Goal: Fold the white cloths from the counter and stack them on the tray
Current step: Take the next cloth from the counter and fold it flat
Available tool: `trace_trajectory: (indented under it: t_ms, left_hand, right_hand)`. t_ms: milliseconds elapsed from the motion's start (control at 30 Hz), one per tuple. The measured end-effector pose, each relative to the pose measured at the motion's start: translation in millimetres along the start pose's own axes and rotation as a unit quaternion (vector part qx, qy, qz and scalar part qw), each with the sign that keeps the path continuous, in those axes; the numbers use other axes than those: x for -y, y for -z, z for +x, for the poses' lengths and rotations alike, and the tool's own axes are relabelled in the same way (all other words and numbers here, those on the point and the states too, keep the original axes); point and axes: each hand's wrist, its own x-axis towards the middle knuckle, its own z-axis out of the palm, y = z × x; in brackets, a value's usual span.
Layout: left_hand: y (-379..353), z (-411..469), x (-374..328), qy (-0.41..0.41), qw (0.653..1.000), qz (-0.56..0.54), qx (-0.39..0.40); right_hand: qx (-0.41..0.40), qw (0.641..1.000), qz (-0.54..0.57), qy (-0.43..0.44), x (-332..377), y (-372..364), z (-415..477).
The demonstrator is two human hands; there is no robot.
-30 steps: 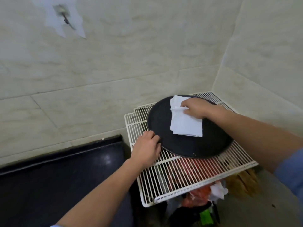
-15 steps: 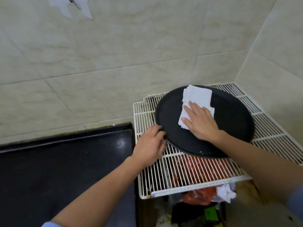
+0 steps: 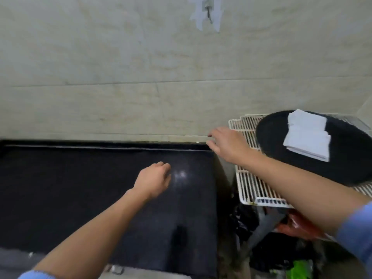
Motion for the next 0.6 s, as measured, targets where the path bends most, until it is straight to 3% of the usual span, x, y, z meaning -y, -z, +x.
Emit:
trace_trajectory:
  t_ms: [333,600]
  left_hand:
    - [45.8,-266.4,232.6,0.23,0.973,0.037,-0.009]
    - [47.1,-396.0,330.8,0.364,0.931,0.016,-0.023]
  right_hand:
    - [0.105,0.974,0.031,0.197,329.4,-82.6,10.5]
    - [0.14,0.933,0.036,0.328,505.2,-128.9,31.8]
